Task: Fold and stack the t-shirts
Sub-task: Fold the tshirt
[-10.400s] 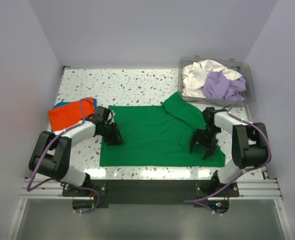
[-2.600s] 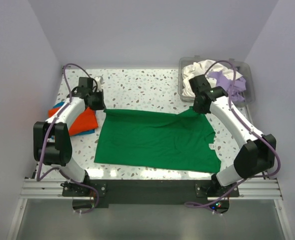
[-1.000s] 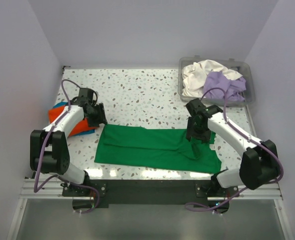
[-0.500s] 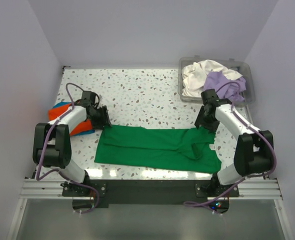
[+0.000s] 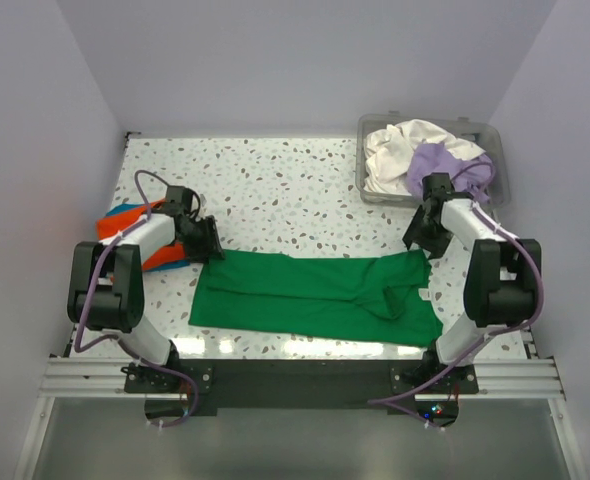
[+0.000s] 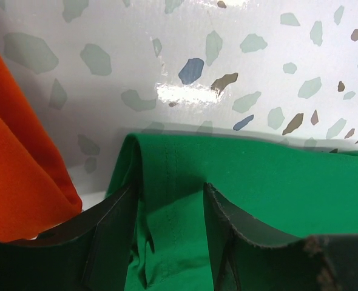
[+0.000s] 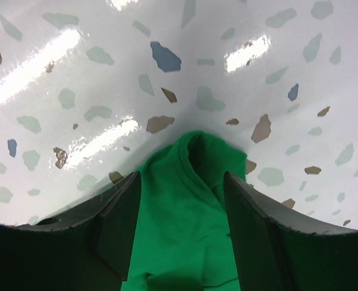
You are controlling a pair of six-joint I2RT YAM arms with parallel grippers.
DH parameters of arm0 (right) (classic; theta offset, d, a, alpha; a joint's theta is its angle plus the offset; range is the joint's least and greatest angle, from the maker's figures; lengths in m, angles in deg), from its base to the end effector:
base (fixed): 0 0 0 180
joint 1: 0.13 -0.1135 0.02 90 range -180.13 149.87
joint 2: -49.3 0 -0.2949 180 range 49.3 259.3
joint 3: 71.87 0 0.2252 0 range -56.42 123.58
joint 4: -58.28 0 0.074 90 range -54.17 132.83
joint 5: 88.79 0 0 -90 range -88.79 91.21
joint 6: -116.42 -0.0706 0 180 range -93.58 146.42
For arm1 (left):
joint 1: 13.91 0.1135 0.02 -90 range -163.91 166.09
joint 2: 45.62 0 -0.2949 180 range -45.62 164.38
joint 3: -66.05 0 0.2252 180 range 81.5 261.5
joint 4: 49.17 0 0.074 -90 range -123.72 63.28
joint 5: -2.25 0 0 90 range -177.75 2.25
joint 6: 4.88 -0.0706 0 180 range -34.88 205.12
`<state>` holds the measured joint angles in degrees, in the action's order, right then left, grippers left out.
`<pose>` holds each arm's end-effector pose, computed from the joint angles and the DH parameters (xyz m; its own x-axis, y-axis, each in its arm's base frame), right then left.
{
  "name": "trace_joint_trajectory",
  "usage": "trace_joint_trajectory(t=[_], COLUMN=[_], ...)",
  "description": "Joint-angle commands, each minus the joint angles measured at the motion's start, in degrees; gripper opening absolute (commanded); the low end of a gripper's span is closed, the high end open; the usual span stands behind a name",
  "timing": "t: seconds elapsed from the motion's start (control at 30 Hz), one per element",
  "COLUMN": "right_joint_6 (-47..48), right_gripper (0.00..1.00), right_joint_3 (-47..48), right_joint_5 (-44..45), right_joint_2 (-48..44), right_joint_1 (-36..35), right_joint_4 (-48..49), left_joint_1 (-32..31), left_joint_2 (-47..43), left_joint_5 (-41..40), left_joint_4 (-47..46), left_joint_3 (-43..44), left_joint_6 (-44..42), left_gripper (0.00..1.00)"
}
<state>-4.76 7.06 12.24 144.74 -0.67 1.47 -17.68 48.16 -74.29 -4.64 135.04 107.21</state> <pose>0.3051 -0.0106 0.2058 -0.7959 0.5007 -0.3404 0.5350 0.8448 -0.0082 0.2926 -0.0357 0.1799 -0.9199 -0.3059 -0.2453 -0.2158 0.9173 -0.3346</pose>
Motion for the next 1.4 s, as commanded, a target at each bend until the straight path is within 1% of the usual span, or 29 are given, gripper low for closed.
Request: trace_joint_trajectory(t=[0.0, 0.07, 0.1, 0.13, 0.17, 0.2, 0.27, 0.37, 0.4, 0.5, 0.53, 0.57, 0.63, 0.67, 0.7, 0.87, 0.97, 1.1, 1.2, 1.37], right_joint_6=[1.5, 1.7, 1.9, 2.0, 2.3, 2.3, 2.4, 2.1, 2.1, 1.9, 2.0, 1.9, 2.0, 1.9, 1.7, 1.0, 1.2, 1.4, 1.4, 1.6], right_gripper=[0.60, 0.59, 0.59, 0.58, 0.57, 0.55, 0.53, 0.47, 0.42, 0.33, 0.27, 0.24, 0.15, 0.04, 0.00, 0.00, 0.00, 0.00, 0.00, 0.00], right_joint_3=[2.3, 2.5, 2.6, 2.8, 2.9, 3.0, 3.0, 3.0, 3.0, 3.3, 3.3, 3.3, 3.3, 3.4, 3.5, 4.5, 6.4, 9.8, 12.3, 15.1], right_joint_5=[-1.3, -2.0, -2.3, -2.4, -2.7, -2.5, -2.2, -1.4, -1.0, -0.3, -0.3, -0.4, -0.7, -0.8, -0.8, 0.8, 1.5, 2.1, 2.7, 3.6], right_joint_2=[2.2, 3.0, 3.7, 3.9, 4.2, 4.4, 4.7, 4.7, 4.8, 4.5, 4.5, 4.5, 4.7, 5.1, 5.2, 5.8, 6.2, 7.8, 8.9, 10.9], right_joint_1=[0.4, 0.4, 0.4, 1.9, 1.9, 2.2, 2.7, 3.0, 3.3, 3.9, 4.0, 4.1, 4.2, 4.3, 4.4, 5.5, 6.6, 7.7, 8.2, 8.4], right_joint_4=[3.1, 3.7, 3.9, 4.0, 4.0, 3.9, 3.7, 3.1, 2.4, 1.9, 1.7, 1.8, 2.0, 1.9, 1.7, 1.1, 0.9, 0.1, -0.6, -0.9], left_joint_1=[-0.1, -0.1, -0.1, -0.1, -0.1, -0.1, -0.1, 0.0, 0.0, 0.0, 0.1, 0.1, 0.1, 0.1, 0.1, 0.3, 0.3, 0.3, 0.3, 0.3], left_joint_2=[0.4, 0.6, 0.6, 0.5, 0.4, 0.4, 0.4, 0.2, 0.2, 0.2, 0.3, 0.6, 1.0, 1.3, 1.4, 1.2, 2.3, 4.4, 5.6, 7.6], left_joint_5=[1.7, 1.8, 1.9, 1.9, 1.8, 1.7, 1.6, 1.1, 0.2, -1.8, -2.2, -2.4, -2.2, -2.1, -2.2, -4.8, -6.0, -4.0, -3.9, -3.7], left_joint_4=[-2.8, -2.9, -2.9, -2.9, -2.8, -2.7, -2.5, -2.1, -1.9, -1.1, -1.0, -0.8, -0.9, -1.0, -1.0, -0.7, -0.3, -1.0, -0.9, -3.0], left_joint_3=[-0.3, -0.2, -0.1, 0.0, 0.0, 0.1, 0.0, 0.2, 0.3, 1.2, 1.6, 1.7, 2.4, 2.5, 2.7, 3.6, 5.8, 9.3, 11.0, 11.7], left_joint_6=[1.0, 1.0, 1.0, 1.1, 1.1, 1.0, 1.0, 0.9, 0.8, -0.4, -0.6, -0.8, -1.5, -1.5, -1.7, -2.6, -3.7, -4.3, -4.2, -5.2], left_gripper=[0.51, 0.47, 0.42, 0.40, 0.37, 0.32, 0.27, 0.16, 0.09, 0.01, 0.00, 0.00, 0.00, 0.00, 0.00, 0.00, 0.00, 0.00, 0.00, 0.00])
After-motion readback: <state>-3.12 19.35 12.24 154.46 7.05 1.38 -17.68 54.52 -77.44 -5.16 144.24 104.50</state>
